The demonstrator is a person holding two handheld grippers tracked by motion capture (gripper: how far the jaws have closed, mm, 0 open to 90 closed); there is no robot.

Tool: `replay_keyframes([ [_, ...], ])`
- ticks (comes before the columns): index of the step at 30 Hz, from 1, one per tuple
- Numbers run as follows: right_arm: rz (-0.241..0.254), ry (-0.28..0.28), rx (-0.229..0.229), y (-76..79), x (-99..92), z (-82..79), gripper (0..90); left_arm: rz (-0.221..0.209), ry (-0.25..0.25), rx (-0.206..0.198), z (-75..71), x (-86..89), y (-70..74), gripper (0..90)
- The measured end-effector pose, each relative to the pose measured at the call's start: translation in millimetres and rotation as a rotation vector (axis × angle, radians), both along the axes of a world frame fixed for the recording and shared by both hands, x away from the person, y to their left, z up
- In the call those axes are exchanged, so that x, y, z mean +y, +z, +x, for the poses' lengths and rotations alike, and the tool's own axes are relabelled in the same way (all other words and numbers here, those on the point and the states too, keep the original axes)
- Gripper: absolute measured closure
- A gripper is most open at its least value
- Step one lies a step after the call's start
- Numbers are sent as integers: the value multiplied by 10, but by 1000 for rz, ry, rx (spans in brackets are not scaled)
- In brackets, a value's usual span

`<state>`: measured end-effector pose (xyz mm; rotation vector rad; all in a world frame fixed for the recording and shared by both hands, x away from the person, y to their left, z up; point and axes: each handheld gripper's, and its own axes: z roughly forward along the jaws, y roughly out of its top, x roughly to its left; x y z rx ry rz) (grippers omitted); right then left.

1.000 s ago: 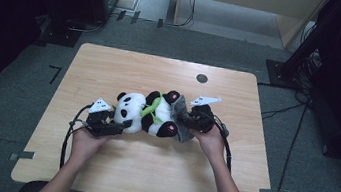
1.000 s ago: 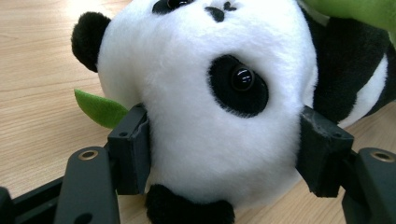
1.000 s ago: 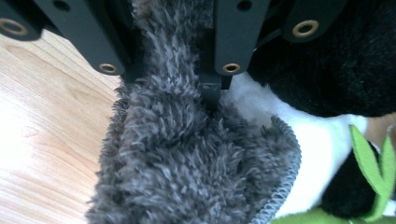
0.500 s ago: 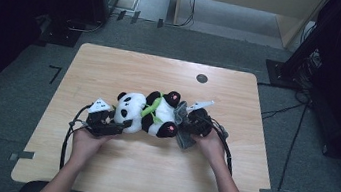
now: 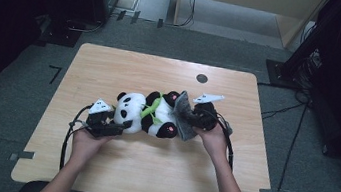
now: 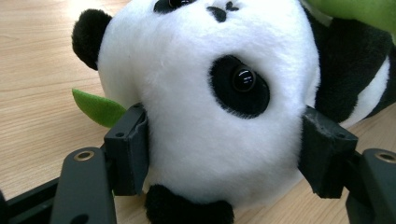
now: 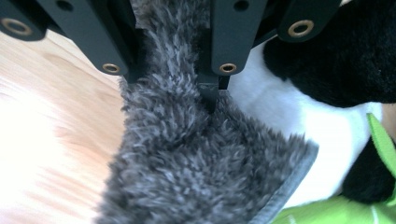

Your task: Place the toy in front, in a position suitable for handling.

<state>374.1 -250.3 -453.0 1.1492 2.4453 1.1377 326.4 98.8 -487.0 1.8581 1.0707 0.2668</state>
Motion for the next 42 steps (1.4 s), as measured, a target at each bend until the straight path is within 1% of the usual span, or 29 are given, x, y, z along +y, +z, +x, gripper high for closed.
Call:
replay_keyframes([
  [1, -10, 7, 14, -36, 35, 8, 762, -2, 1, 1, -1, -3, -1, 285],
  [2, -14, 8, 18, -70, 63, 13, 762, -2, 2, 1, 1, -4, -1, 284],
  [3, -14, 8, 18, -70, 63, 13, 762, -2, 2, 1, 1, -4, -1, 283],
  [4, -14, 7, 17, -98, 77, 19, 762, -5, 6, 3, 1, -6, -2, 283],
  [6, 3, 1, 27, -144, 71, 28, 762, -4, 7, 2, 1, -9, -3, 278],
  [7, 2, -1, 47, -182, 48, 40, 762, -4, 6, 5, 0, -8, -2, 269],
  [8, -8, -5, 61, -196, 42, 45, 762, -2, 3, 4, -2, -4, -3, 265],
  [9, -32, -13, 74, -220, 41, 52, 761, -2, 3, 3, -6, -2, -5, 260],
  [10, -32, -13, 74, -220, 41, 52, 761, -2, 3, 3, -6, -2, -5, 257],
  [11, -95, -15, 94, -284, 54, 65, 761, -2, 6, -1, -11, -6, -9, 254],
  [14, -92, -10, 102, -313, 35, 93, 759, -6, 6, -2, -6, -3, -12, 247],
  [16, -88, -15, 86, -294, 9, 91, 759, -7, 5, -3, -3, 2, -12, 244],
  [18, -82, -19, 87, -282, -8, 89, 759, -7, 2, -4, -4, 3, -13, 239],
  [19, -70, -31, 78, -243, -56, 82, 761, -5, 1, -7, -5, 4, -13, 235],
  [21, -67, -39, 72, -227, -72, 78, 761, -5, 0, -9, -4, 4, -12, 229],
  [22, -59, -46, 60, -206, -97, 74, 760, -5, 1, -12, -3, 3, -12, 229],
  [23, -45, -63, 34, -158, -165, 72, 760, -8, 6, -11, -5, 0, -8, 218],
  [24, -45, -63, 34, -158, -165, 72, 760, -10, 10, -12, -8, -3, -2, 218],
  [26, -24, -88, 15, -101, -255, 64, 758, 3, 13, -28, -15, -16, 5, 207],
  [30, 0, -121, -22, -45, -395, 82, 754, 12, 7, -31, -3, -16, 13, 194],
  [31, 0, -121, -22, -45, -395, 82, 754, 12, 7, -31, -3, -16, 13, 191],
  [33, 12, -155, -50, -24, -491, 115, 750, 13, 5, -33, -1, -14, 14, 186],
  [34, 12, -155, -50, -24, -491, 115, 750, 12, 4, -33, -2, -15, 14, 186],
  [35, 24, -177, -62, -19, -562, 140, 748, 11, 1, -34, -2, -12, 11, 180],
  [36, 24, -177, -62, -19, -562, 140, 748, 11, 1, -34, -2, -12, 11, 177],
  [37, 27, -198, -69, -20, -615, 168, 745, 9, -1, -35, -1, -10, 9, 174],
  [40, 36, -214, -81, -26, -664, 196, 739, 8, -5, -38, 1, -8, 5, 171],
  [41, 44, -235, -84, -53, -727, 234, 738, 9, -8, -40, 2, -7, 3, 163],
  [42, 44, -235, -84, -53, -727, 234, 738, 9, -8, -40, 2, -7, 3, 161],
])
